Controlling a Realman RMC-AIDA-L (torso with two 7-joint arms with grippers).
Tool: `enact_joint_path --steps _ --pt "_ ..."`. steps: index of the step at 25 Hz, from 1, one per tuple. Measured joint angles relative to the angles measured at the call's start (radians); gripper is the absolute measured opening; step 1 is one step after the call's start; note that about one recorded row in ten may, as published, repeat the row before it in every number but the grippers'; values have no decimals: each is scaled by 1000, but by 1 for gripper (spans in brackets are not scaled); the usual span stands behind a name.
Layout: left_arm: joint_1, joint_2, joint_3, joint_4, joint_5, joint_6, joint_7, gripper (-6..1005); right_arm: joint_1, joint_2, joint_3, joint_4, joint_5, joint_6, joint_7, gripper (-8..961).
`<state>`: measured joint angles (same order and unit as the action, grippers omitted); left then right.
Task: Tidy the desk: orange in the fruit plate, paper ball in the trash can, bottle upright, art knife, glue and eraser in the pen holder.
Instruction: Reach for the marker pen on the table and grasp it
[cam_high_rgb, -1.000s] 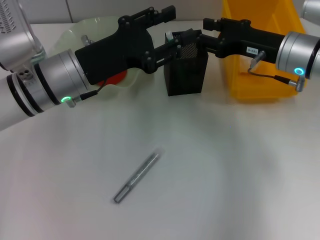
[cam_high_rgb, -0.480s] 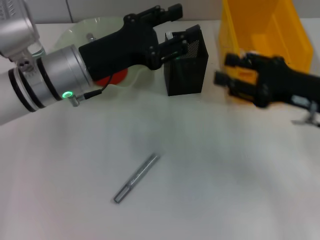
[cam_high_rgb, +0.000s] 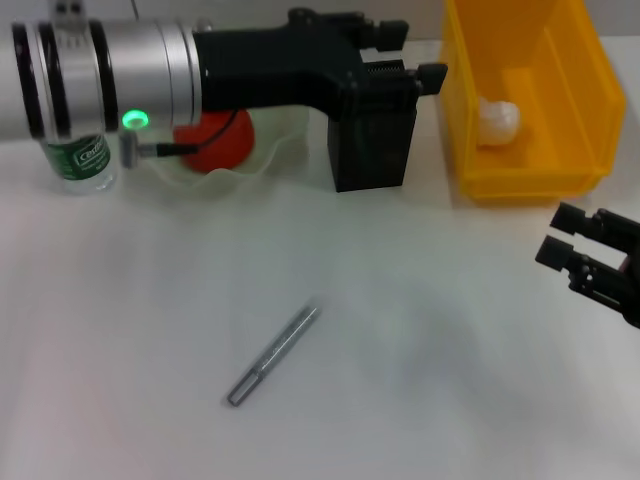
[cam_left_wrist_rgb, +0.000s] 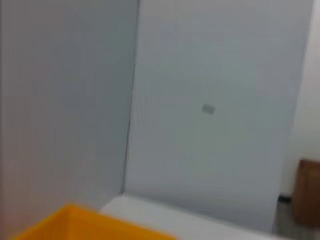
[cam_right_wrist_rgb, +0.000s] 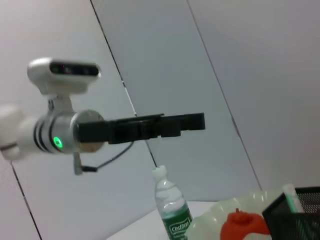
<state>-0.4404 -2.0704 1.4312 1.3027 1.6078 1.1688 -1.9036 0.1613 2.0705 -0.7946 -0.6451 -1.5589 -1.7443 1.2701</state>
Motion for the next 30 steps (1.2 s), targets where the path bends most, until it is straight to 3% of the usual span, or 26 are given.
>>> enact_joint_path --steps 5,12,19,30 --pt "-25 1 7 235 394 62 -449 619 7 0 9 75 -7 -3 -59 573" --pt "-127 -4 63 343 705 306 -775 619 12 5 3 111 -8 -3 -88 573" --pt "-167 -8 123 412 866 418 -898 618 26 0 3 152 -8 -1 -120 573" --pt "-206 -10 180 288 905 460 -926 618 51 4 3 152 -94 2 -237 572"
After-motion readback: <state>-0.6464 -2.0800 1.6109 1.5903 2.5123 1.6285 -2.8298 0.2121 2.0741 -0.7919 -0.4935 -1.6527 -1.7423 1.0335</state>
